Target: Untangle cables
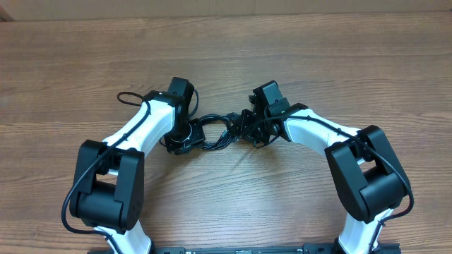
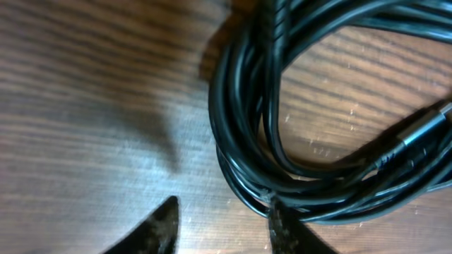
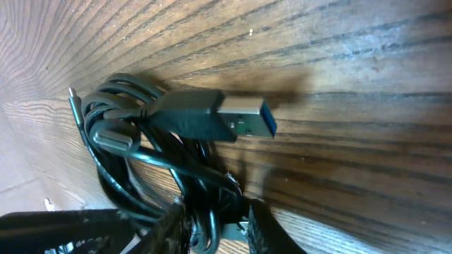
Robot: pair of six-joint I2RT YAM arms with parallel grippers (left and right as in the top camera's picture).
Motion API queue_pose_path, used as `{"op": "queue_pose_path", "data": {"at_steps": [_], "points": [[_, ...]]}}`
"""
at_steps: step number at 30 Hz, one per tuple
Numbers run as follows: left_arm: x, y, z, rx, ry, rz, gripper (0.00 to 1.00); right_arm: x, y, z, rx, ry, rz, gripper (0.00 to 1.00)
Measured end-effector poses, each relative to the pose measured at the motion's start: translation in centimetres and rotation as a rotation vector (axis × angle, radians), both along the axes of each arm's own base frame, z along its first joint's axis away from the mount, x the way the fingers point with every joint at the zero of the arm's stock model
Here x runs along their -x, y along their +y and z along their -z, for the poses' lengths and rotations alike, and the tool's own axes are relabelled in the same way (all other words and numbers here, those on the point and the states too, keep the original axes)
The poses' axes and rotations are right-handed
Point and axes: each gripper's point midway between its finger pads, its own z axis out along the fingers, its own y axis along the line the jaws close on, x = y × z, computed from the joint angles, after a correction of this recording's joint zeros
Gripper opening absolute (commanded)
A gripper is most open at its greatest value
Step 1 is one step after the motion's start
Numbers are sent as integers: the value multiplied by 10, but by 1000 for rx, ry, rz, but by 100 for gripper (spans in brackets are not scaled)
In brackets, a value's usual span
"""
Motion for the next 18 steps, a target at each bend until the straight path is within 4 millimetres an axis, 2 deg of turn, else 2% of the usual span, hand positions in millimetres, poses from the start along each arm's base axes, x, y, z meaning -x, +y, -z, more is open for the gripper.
{"op": "queue_pose_path", "data": {"at_steps": [3, 7, 14, 16, 18], "points": [[-5, -1, 1, 5, -20, 0, 8, 0, 0, 0, 0, 2, 0, 16], [-13, -3, 1, 14, -52, 9, 5, 4, -1, 1, 3, 17, -3, 12], [-23, -6, 0, 22, -109, 64, 21, 15, 0, 1, -14, 72, -19, 5], [-25, -6, 0, 23, -117, 74, 29, 18, 0, 2, -15, 85, -22, 5], [-26, -6, 0, 22, -124, 84, 32, 21, -1, 2, -13, 99, -23, 4]]}}
